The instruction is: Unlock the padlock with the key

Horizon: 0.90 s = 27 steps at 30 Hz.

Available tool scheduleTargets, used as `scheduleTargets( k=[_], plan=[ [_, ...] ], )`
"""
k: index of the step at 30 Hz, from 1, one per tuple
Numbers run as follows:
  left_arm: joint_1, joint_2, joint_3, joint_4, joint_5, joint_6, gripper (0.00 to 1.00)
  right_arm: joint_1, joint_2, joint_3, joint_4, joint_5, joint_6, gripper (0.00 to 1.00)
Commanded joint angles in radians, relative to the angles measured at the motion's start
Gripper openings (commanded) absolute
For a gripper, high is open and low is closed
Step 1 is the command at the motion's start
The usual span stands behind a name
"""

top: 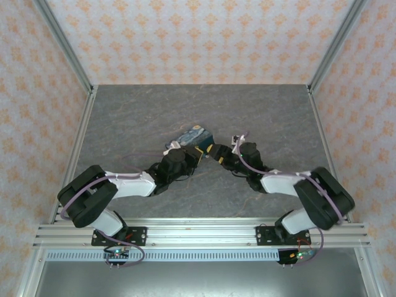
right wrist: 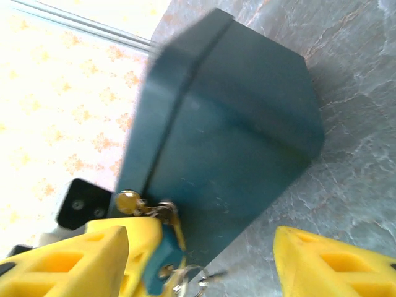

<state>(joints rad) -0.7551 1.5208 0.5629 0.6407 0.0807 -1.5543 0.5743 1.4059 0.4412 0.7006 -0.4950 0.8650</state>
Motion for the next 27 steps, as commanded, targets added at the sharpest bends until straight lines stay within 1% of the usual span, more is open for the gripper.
scheduleTargets(
  k=[1, 4, 6, 9, 12, 15, 19, 21, 22, 27],
  plan=[
    [0.008, -0.031, 0.010, -0.028, 0.047, 0.118, 0.00, -0.010, -0.127, -0.029, -0.183, 0.032, -0.098, 0.64],
    [0.022, -0.031, 0.032, -0.080, 0.082, 0.177, 0.00, -0.010, -0.217, -0.023, -0.363, 0.056, -0.201, 0.64],
    [0.033, -0.029, 0.048, -0.110, 0.106, 0.208, 0.00, -0.007, -0.277, 0.007, -0.511, 0.087, -0.299, 0.62],
    [0.053, -0.017, 0.073, -0.148, 0.153, 0.250, 0.00, 0.015, -0.303, 0.051, -0.660, 0.130, -0.428, 0.58],
    [0.068, 0.001, 0.091, -0.161, 0.194, 0.270, 0.00, 0.069, -0.292, 0.107, -0.769, 0.199, -0.554, 0.56],
    [0.076, 0.019, 0.113, -0.179, 0.229, 0.292, 0.00, 0.120, -0.263, 0.144, -0.815, 0.251, -0.641, 0.55],
    [0.079, 0.037, 0.141, -0.197, 0.270, 0.317, 0.00, 0.170, -0.229, 0.173, -0.816, 0.294, -0.718, 0.54],
    [0.079, 0.042, 0.151, -0.204, 0.282, 0.327, 0.00, 0.182, -0.228, 0.186, -0.815, 0.305, -0.746, 0.53],
    [0.079, 0.044, 0.155, -0.206, 0.287, 0.330, 0.00, 0.190, -0.196, 0.196, -0.814, 0.313, -0.760, 0.53],
    [0.079, 0.053, 0.166, -0.205, 0.300, 0.333, 0.00, 0.197, -0.147, 0.231, -0.808, 0.317, -0.791, 0.53]
  ],
)
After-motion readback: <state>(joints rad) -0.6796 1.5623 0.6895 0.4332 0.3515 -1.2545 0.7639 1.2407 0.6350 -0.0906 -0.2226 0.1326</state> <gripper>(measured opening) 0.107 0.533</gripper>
